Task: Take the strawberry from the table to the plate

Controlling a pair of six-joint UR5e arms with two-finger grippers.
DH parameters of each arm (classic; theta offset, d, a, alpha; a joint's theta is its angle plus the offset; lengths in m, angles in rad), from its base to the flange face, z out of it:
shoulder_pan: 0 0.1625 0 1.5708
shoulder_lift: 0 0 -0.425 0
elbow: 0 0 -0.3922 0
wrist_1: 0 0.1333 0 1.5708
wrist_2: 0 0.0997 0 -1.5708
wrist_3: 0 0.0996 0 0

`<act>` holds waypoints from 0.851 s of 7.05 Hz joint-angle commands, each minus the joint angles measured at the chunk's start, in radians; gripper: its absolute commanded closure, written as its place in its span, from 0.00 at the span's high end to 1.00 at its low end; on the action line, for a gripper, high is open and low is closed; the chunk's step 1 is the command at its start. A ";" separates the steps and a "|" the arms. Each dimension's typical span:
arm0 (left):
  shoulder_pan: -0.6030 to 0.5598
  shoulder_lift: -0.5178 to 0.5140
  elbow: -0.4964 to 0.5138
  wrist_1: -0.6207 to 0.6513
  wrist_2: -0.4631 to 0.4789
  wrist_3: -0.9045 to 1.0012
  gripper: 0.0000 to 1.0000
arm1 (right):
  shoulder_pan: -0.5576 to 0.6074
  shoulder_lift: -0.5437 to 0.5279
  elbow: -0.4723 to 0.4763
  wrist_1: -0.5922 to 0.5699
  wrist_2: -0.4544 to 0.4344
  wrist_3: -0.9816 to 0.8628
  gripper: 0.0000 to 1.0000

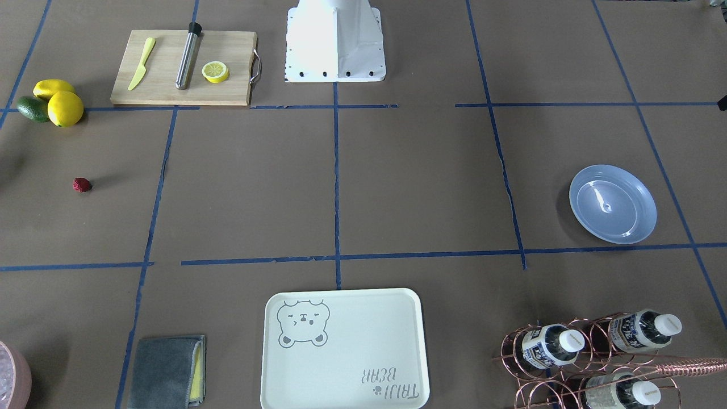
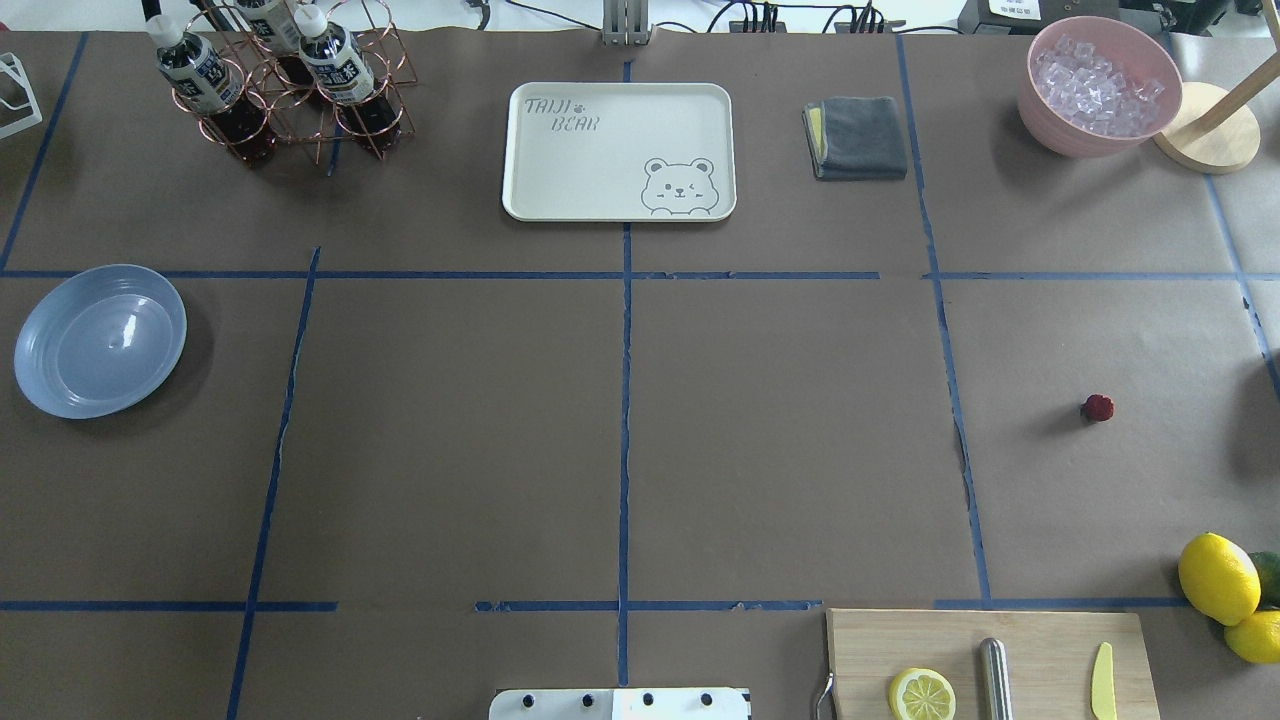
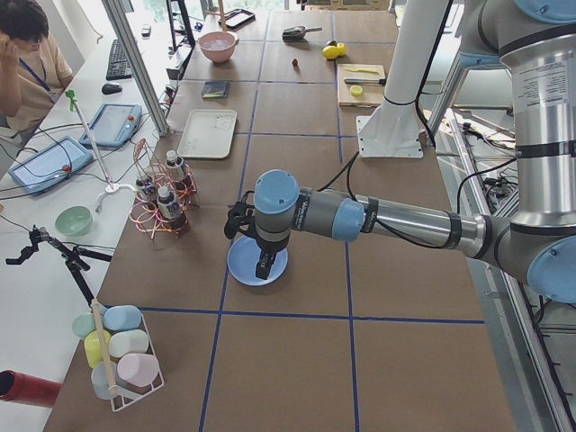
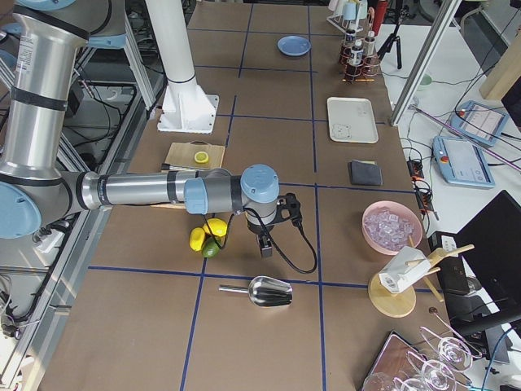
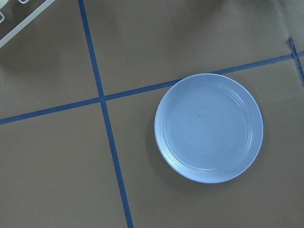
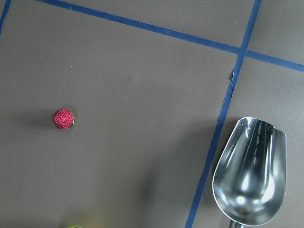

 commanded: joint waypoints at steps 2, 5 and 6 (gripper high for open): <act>0.170 -0.068 0.300 -0.343 -0.003 -0.094 1.00 | 0.000 -0.018 0.000 0.045 0.006 -0.013 1.00; 0.234 -0.241 0.541 -0.419 0.099 -0.277 0.99 | -0.010 -0.044 -0.001 0.078 0.012 -0.010 1.00; 0.245 -0.241 0.544 -0.419 0.104 -0.277 0.99 | -0.017 -0.044 -0.001 0.078 0.012 -0.009 1.00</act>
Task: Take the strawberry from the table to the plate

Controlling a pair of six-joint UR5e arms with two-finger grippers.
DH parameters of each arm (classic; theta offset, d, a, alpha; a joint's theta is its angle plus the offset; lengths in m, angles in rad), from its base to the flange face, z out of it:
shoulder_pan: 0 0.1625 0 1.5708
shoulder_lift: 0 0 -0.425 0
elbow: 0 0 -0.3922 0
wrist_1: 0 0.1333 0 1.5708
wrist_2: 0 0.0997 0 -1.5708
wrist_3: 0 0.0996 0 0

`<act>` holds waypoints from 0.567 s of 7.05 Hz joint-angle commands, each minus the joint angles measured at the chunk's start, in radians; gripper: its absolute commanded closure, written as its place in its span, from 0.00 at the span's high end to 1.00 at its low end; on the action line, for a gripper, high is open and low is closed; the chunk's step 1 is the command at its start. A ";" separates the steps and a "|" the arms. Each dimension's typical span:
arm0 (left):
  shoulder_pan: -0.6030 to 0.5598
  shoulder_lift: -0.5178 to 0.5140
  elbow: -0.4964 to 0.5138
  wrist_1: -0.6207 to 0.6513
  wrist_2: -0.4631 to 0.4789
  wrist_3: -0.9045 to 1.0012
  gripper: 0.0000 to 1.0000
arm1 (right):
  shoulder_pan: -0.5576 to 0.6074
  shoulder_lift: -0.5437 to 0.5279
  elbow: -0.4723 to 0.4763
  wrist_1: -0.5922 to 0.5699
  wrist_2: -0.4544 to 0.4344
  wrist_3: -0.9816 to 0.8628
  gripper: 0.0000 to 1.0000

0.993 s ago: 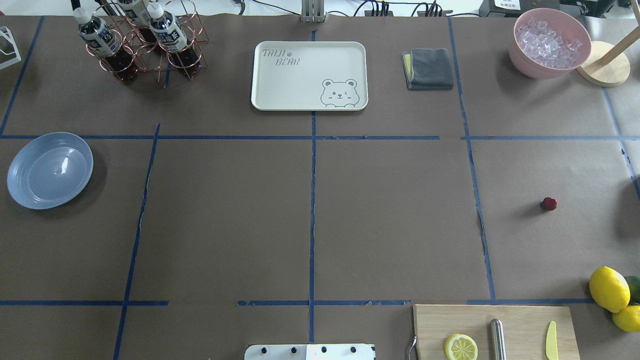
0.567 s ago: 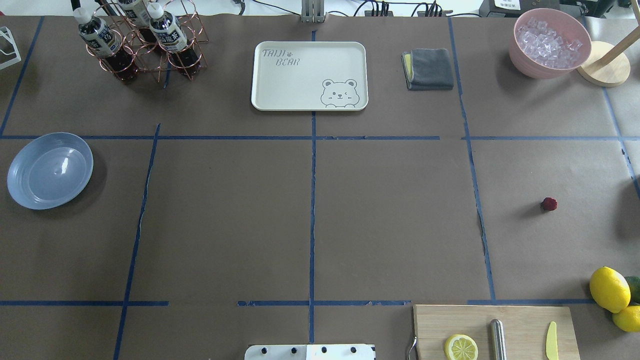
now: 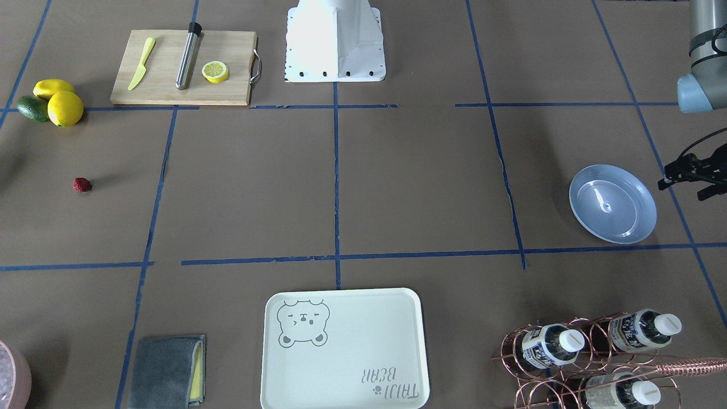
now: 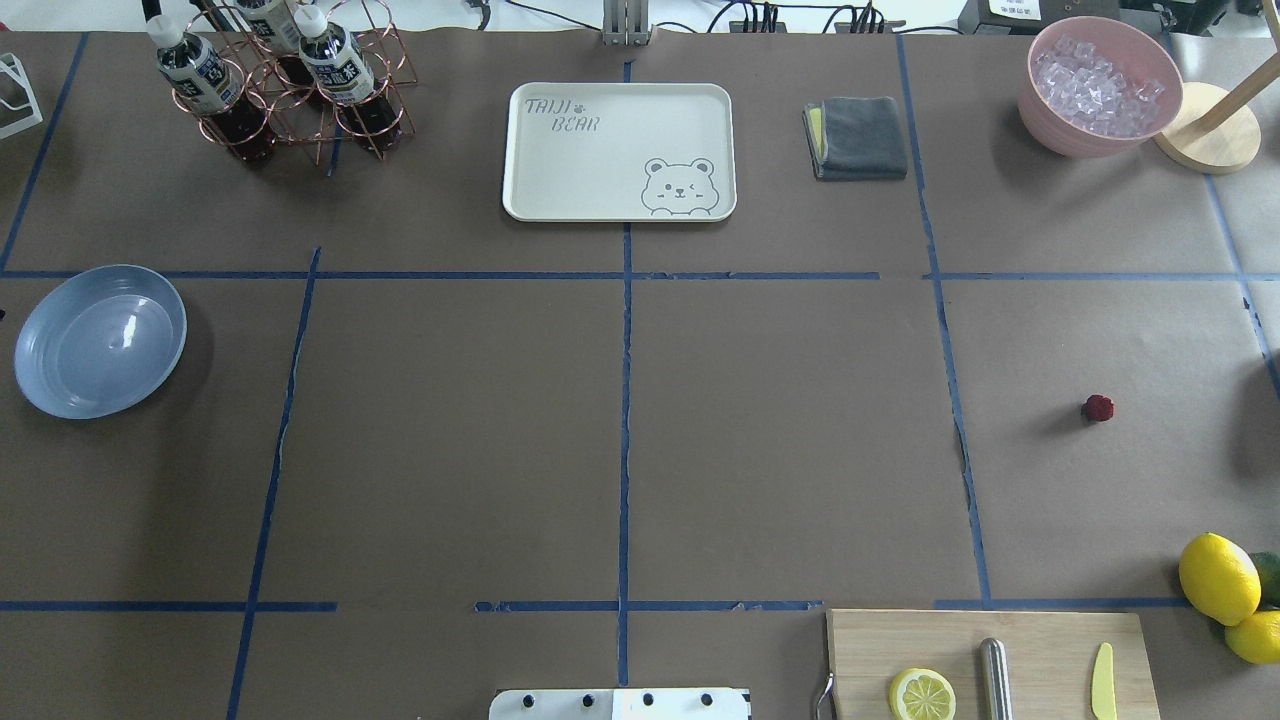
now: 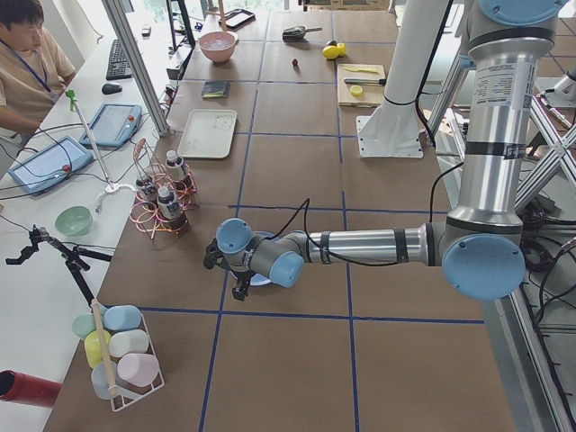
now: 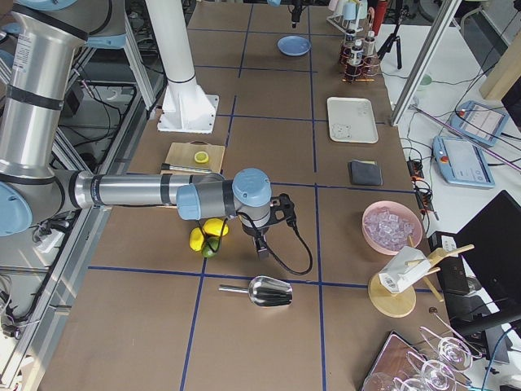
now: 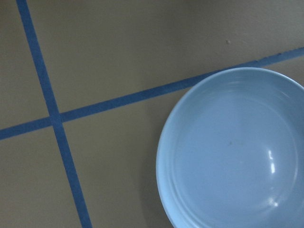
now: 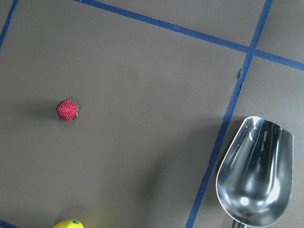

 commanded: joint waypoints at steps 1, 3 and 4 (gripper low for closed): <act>0.053 -0.017 0.034 -0.009 0.032 -0.013 0.99 | -0.012 -0.003 0.001 0.002 0.001 0.003 1.00; 0.089 -0.017 0.046 -0.008 0.030 -0.013 0.98 | -0.017 -0.003 0.002 0.004 0.003 0.010 1.00; 0.096 -0.017 0.055 -0.008 0.030 -0.012 0.93 | -0.017 -0.003 0.002 0.004 0.003 0.013 1.00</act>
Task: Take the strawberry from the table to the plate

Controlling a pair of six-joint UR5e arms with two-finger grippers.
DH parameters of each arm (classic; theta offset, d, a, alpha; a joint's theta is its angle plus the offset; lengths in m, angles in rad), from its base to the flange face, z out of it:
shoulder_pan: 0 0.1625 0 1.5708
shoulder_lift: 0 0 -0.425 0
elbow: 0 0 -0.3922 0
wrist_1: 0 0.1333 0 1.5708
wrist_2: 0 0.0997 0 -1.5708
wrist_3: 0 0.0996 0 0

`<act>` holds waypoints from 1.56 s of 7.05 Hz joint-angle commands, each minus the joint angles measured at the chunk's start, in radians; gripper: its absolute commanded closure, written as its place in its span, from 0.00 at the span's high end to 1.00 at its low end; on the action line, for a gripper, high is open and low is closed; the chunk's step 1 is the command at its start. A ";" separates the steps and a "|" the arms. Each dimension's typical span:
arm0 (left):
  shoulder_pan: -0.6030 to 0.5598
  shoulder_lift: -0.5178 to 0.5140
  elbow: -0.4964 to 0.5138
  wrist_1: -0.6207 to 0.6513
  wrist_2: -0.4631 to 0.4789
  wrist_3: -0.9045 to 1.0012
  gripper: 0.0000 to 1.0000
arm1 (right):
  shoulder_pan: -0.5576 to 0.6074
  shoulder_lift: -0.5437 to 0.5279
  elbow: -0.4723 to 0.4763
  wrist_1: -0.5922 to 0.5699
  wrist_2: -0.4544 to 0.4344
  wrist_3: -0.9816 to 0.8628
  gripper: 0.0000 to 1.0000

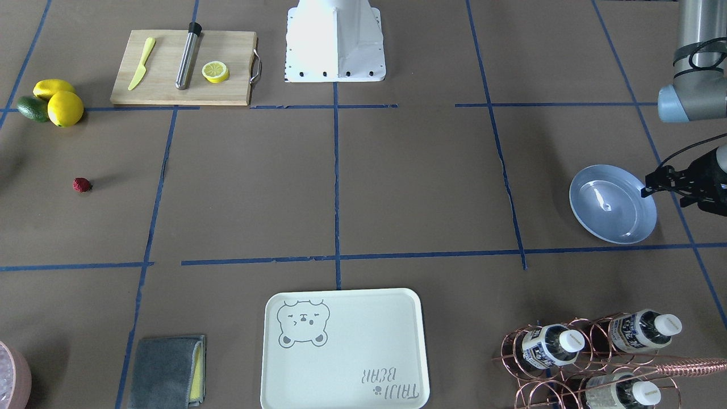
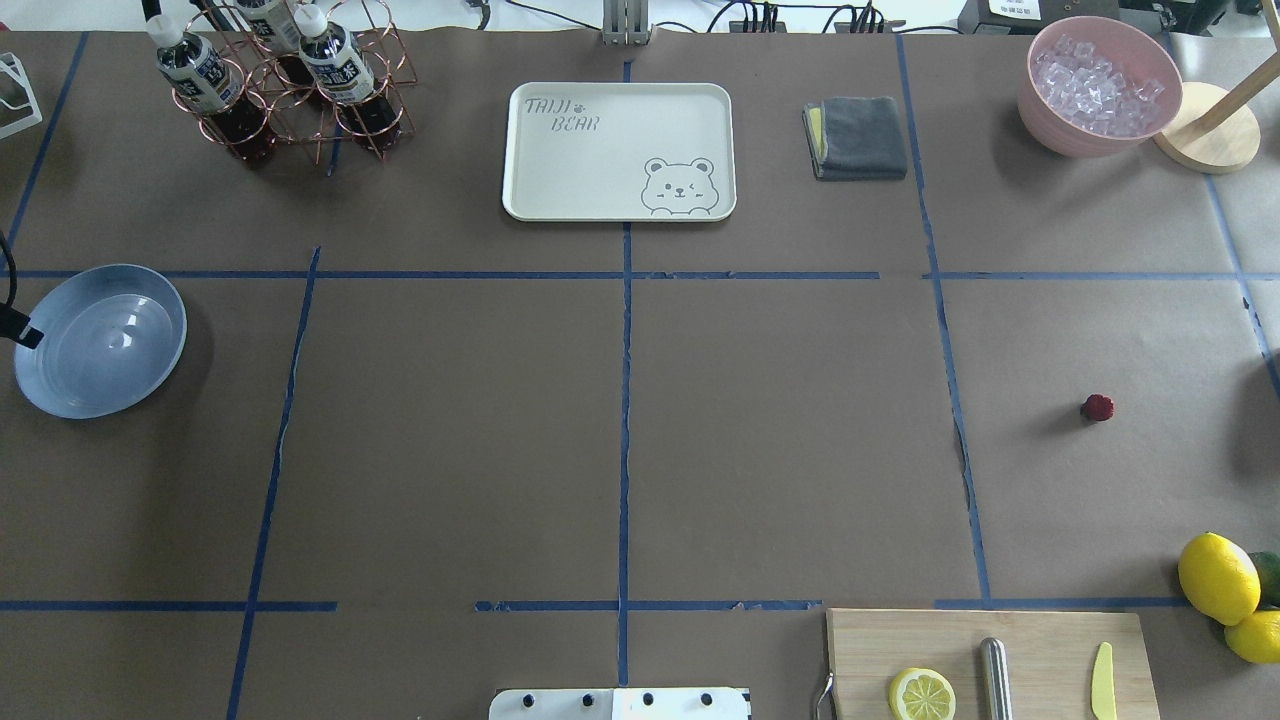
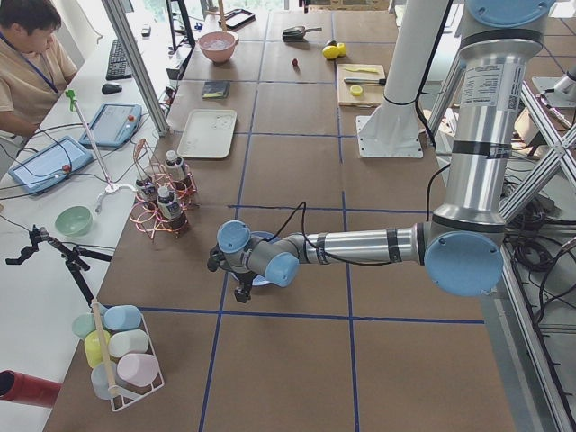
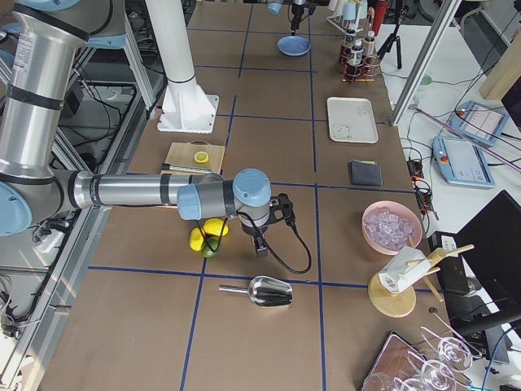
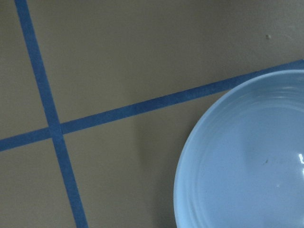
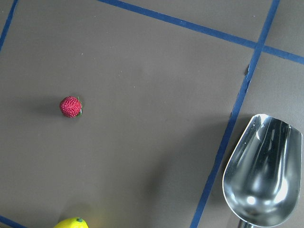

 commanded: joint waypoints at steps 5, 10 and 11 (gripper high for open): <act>0.038 -0.019 0.026 0.000 0.005 0.004 0.00 | -0.001 0.000 0.001 0.001 0.010 0.004 1.00; 0.038 -0.112 -0.118 0.008 -0.142 -0.225 0.00 | -0.001 -0.003 0.002 0.031 0.077 0.006 1.00; 0.064 -0.152 -0.176 -0.001 -0.142 -0.457 0.00 | -0.001 -0.002 0.004 0.033 0.086 0.007 1.00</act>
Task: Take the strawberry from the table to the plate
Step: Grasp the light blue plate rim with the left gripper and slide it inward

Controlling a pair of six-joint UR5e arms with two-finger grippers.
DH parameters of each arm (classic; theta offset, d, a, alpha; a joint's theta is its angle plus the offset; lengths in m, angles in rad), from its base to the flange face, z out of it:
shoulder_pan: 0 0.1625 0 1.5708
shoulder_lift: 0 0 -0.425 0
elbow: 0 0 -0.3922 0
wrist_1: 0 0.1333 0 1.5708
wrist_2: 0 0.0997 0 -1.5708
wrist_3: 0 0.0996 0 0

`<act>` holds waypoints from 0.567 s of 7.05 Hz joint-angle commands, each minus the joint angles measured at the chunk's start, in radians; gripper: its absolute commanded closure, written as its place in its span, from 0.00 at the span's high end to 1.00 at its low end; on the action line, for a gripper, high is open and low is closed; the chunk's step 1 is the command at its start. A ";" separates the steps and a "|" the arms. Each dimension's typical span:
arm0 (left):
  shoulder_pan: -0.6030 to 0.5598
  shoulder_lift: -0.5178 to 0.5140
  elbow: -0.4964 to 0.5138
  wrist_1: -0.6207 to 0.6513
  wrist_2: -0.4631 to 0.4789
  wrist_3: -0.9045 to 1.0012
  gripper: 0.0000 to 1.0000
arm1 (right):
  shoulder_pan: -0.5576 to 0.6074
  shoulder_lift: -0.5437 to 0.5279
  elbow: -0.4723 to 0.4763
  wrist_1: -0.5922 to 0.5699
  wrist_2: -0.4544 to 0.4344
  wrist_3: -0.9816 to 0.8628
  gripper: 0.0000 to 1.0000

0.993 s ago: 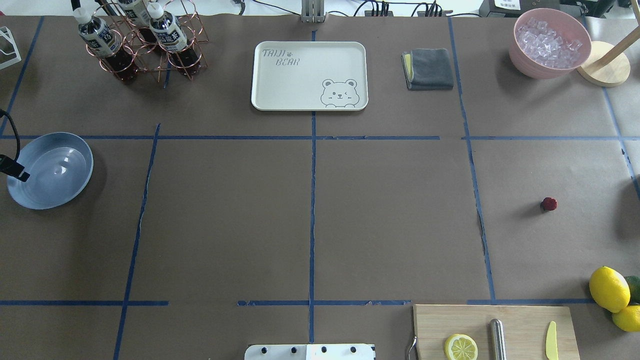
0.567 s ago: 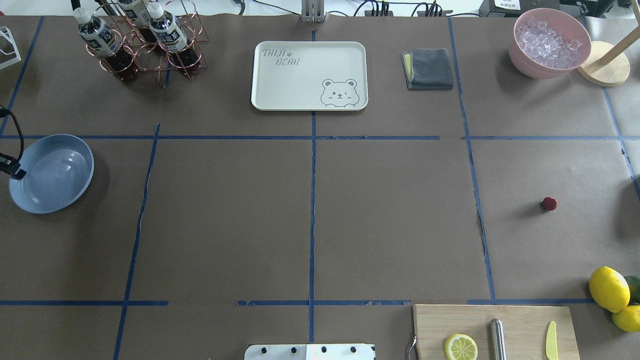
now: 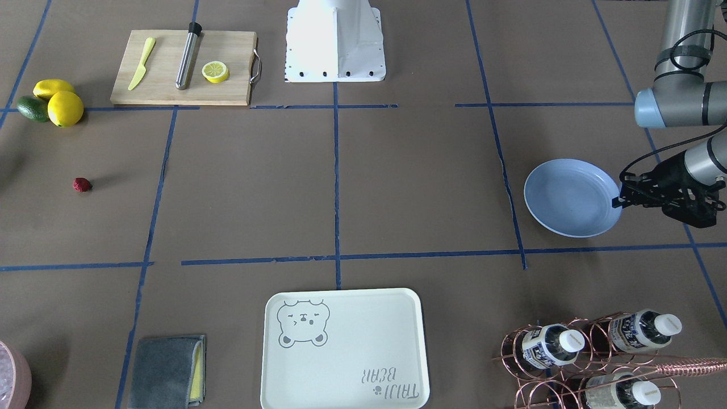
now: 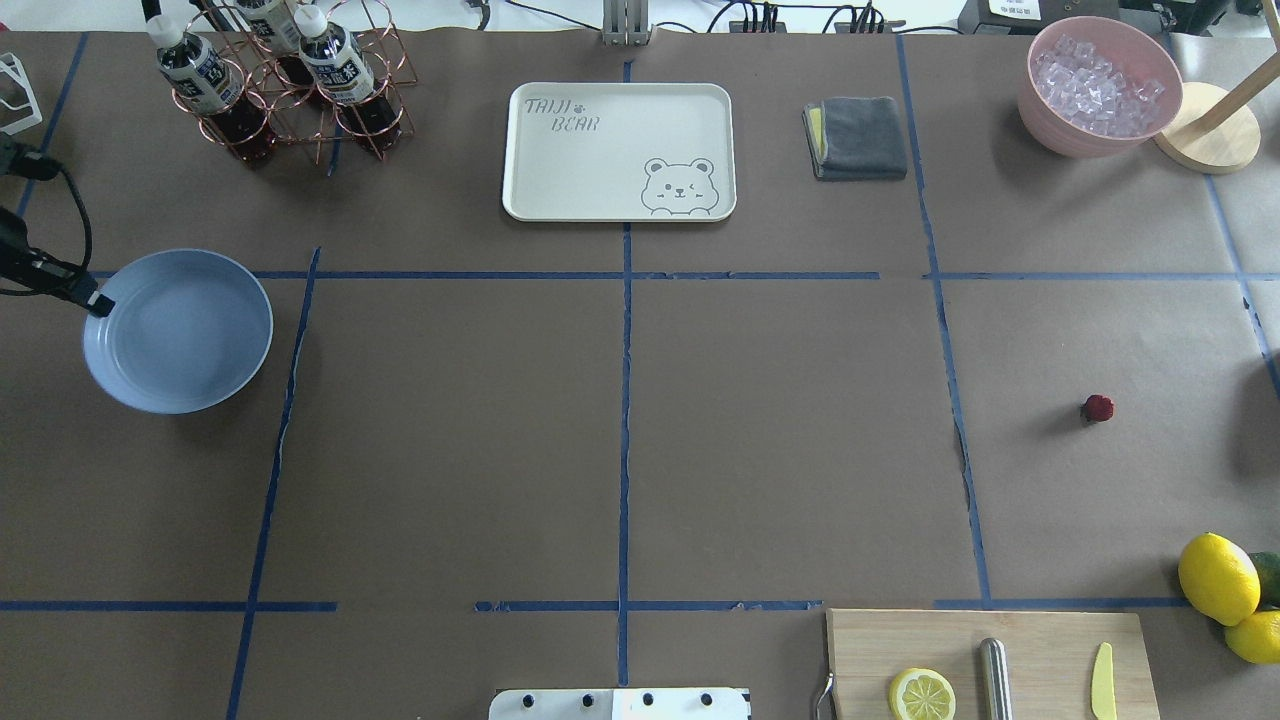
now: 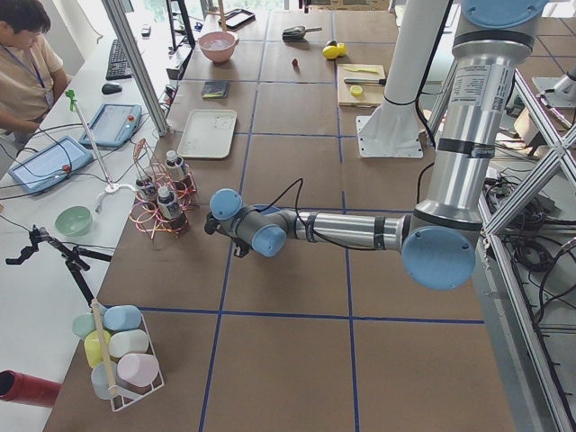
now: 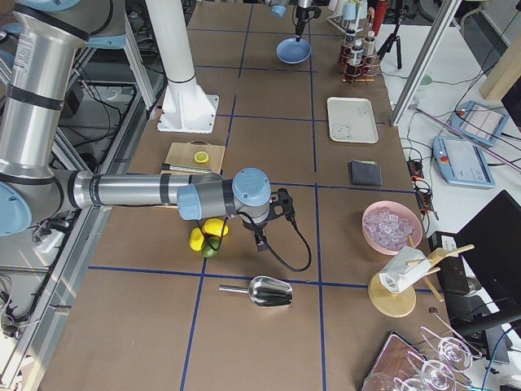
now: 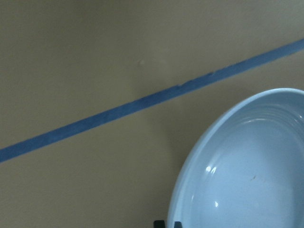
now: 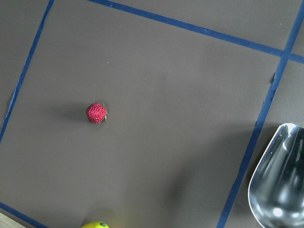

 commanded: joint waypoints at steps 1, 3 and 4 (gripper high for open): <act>0.118 -0.054 -0.131 -0.010 -0.008 -0.347 0.00 | 0.000 0.000 0.001 0.005 0.014 0.001 1.00; 0.345 -0.209 -0.161 -0.007 0.022 -0.718 0.00 | 0.000 0.000 0.003 0.005 0.036 0.001 1.00; 0.460 -0.301 -0.154 -0.007 0.153 -0.882 0.00 | 0.000 0.000 0.001 0.005 0.036 0.003 1.00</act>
